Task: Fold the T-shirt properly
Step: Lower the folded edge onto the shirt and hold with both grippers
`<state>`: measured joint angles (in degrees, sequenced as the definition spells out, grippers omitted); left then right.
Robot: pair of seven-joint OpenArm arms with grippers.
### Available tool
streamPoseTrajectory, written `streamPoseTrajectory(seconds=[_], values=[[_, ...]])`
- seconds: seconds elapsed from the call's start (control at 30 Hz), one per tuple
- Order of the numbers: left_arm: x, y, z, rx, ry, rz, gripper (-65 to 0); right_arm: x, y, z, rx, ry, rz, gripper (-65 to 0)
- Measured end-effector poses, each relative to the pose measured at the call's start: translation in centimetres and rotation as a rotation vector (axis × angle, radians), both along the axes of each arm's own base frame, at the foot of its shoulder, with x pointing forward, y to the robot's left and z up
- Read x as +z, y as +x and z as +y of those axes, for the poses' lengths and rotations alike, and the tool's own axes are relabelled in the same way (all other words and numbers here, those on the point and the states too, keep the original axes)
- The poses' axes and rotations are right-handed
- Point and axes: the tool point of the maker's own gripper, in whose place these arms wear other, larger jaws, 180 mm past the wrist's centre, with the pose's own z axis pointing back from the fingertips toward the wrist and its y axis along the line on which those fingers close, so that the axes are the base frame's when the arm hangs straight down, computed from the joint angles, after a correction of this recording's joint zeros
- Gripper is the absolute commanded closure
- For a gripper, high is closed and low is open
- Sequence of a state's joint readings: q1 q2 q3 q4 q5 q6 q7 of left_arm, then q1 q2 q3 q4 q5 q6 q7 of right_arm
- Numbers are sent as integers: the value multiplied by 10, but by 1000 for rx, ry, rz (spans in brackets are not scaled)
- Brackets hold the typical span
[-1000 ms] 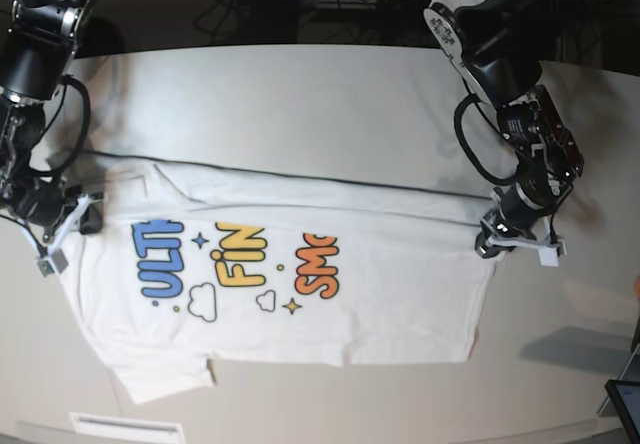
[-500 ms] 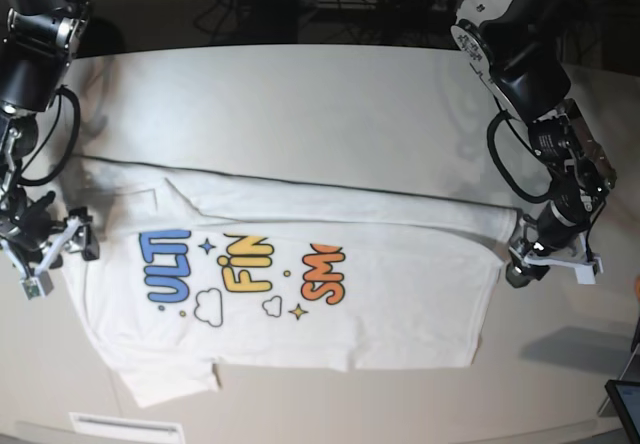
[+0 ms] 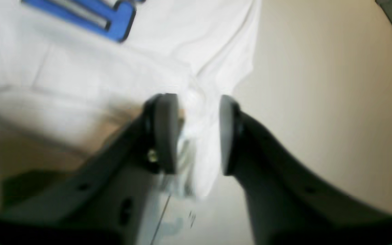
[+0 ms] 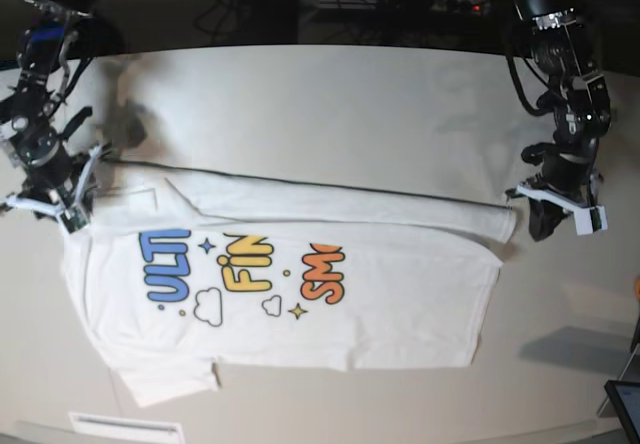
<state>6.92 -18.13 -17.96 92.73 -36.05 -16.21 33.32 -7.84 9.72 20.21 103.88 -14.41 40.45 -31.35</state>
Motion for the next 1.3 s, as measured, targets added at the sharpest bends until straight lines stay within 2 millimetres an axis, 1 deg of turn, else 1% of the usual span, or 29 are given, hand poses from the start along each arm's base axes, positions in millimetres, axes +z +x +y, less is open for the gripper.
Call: streamPoseTrajectory(seconds=[0.03,0.07,0.1,0.13,0.27,0.3,0.4,0.47,0.57,0.63,0.7,0.8,0.9,1.13,1.3], values=[[-4,-4,0,-4,2,14,0,-6,-8,4,-15,-6,28,-26],[-7,-6,-4,-17,1,23,0,-13,-14,7,-35,-3,59,0],[-8,-7,-5,-20,1,27,0,-19,-18,10,-51,-5,92,-4],[-10,-8,-5,-19,11,35,0,-21,-18,12,-59,-1,104,-13],[-26,-16,9,-10,242,131,0,-24,-22,5,-86,-25,135,-6],[-32,-19,9,0,284,152,0,-25,-22,6,-87,-20,139,-6],[-43,-14,-9,-44,364,193,0,-31,-16,10,-89,14,143,-4],[-40,-6,-20,-72,375,168,0,-33,-14,11,-87,22,142,-4],[-38,-1,-23,-82,381,168,0,-53,-22,9,-97,33,205,-4],[-34,4,-24,-83,380,162,0,-64,-25,10,-101,45,237,-4],[-29,11,-29,-96,381,140,0,-66,-20,11,-100,62,237,-4],[-29,14,-37,-117,374,135,0,-68,-15,9,-104,66,238,-4],[-27,17,-37,-114,372,127,0,-71,-11,9,-106,74,245,-3],[-28,14,-34,-108,374,133,0,-72,13,12,-106,106,238,-3],[-30,12,-33,-108,374,139,0,-67,31,14,-104,123,221,-3]])
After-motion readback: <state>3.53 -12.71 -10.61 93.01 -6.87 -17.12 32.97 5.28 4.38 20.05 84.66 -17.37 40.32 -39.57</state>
